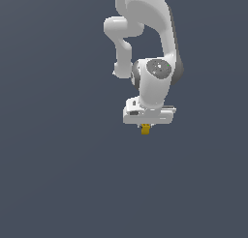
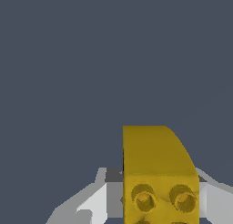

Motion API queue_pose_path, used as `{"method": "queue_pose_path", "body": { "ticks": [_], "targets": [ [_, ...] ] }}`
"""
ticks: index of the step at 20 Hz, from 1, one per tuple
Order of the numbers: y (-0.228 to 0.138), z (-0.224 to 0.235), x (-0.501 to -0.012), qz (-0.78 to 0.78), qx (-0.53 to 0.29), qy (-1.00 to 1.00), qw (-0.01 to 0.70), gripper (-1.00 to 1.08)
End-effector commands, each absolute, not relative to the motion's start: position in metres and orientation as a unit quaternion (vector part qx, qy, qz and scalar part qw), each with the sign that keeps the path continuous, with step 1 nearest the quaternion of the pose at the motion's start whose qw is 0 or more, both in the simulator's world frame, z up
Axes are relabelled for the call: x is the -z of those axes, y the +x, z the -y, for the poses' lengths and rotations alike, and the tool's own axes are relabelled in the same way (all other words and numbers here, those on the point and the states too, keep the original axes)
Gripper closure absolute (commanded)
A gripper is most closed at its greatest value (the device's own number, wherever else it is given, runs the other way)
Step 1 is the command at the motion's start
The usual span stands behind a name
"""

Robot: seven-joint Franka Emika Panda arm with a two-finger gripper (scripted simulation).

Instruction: Pick up the object and move it to a goal position.

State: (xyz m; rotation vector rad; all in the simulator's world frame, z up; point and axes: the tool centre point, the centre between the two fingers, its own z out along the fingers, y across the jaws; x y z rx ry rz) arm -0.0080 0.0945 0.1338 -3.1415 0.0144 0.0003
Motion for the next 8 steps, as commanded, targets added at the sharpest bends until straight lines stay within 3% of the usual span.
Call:
{"method": "queue_pose_path", "body": {
  "ticks": [1,8],
  "targets": [
    [-0.0149,-0.1001,-0.1423,-0.005,0.000,-1.000,0.000,1.08],
    [-0.0213,-0.1072,-0.1521,-0.005,0.000,-1.000,0.000,1.08]
  ]
}}
